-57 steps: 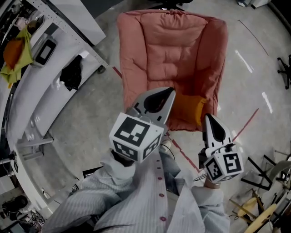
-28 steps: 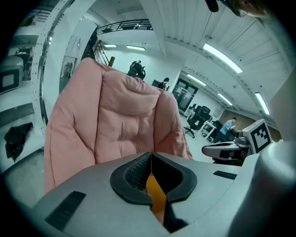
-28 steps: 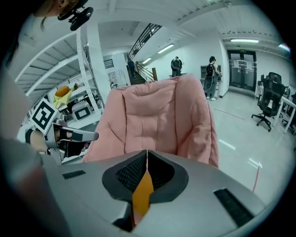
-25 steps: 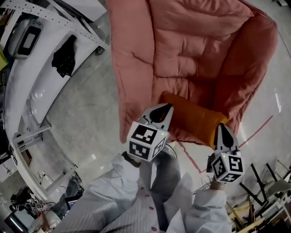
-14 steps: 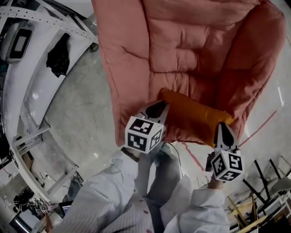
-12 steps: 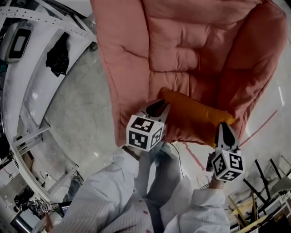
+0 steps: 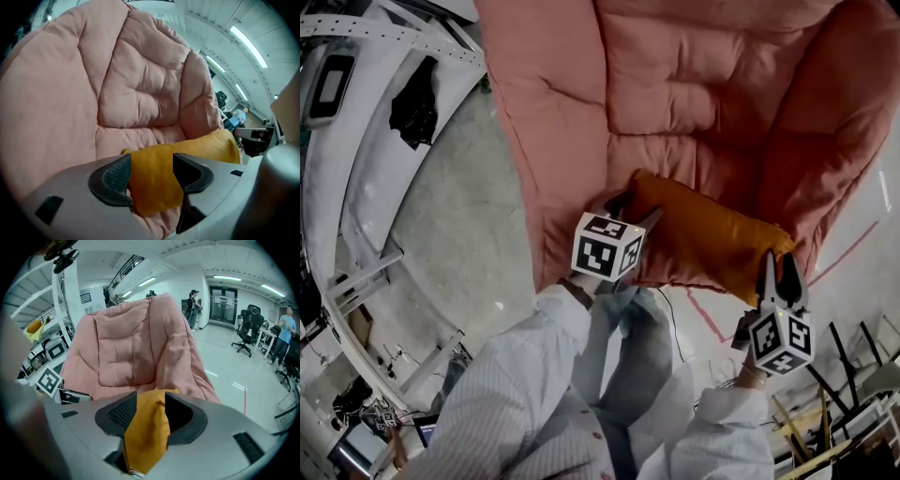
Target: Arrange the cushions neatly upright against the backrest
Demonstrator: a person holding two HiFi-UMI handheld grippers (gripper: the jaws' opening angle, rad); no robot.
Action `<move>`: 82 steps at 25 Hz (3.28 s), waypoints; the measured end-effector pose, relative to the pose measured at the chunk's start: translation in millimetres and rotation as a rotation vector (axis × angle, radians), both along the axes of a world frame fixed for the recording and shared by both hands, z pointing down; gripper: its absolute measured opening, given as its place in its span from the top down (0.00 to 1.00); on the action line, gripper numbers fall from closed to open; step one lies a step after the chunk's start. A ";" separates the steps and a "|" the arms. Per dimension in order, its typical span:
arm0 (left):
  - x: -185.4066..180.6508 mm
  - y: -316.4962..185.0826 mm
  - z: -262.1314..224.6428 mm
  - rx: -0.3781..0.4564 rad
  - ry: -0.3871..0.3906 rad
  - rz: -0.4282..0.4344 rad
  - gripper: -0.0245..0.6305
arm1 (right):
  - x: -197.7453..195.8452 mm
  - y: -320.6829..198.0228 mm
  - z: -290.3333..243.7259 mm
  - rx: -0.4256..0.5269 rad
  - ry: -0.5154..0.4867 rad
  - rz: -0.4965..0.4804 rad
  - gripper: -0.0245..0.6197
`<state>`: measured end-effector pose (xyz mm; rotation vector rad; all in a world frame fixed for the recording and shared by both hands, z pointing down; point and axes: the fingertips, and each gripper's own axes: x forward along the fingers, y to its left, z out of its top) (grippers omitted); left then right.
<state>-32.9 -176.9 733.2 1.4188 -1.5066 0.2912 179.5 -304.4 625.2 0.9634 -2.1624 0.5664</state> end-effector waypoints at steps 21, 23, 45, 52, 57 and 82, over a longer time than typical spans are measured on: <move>17.6 -1.2 56.7 -0.125 0.182 -0.022 0.46 | 13.6 -2.4 35.5 -0.133 0.041 0.086 0.65; 19.9 -1.6 56.4 -0.127 0.189 -0.026 0.50 | 10.4 -0.5 36.4 -0.138 0.043 0.067 0.70; 11.9 6.7 26.0 -0.127 0.119 -0.120 0.81 | -4.2 1.5 23.6 -0.125 0.054 -0.026 0.92; -20.3 9.1 -6.6 -0.072 0.075 -0.223 0.81 | -50.1 -25.4 0.8 -0.070 -0.025 -0.090 0.93; -57.0 -6.9 -35.5 -0.010 -0.005 -0.282 0.81 | -80.8 -47.3 -6.3 -0.051 -0.071 -0.128 0.93; -119.0 -81.5 -48.8 0.073 -0.106 -0.247 0.78 | -145.6 -140.8 55.9 -0.019 -0.034 -0.214 0.93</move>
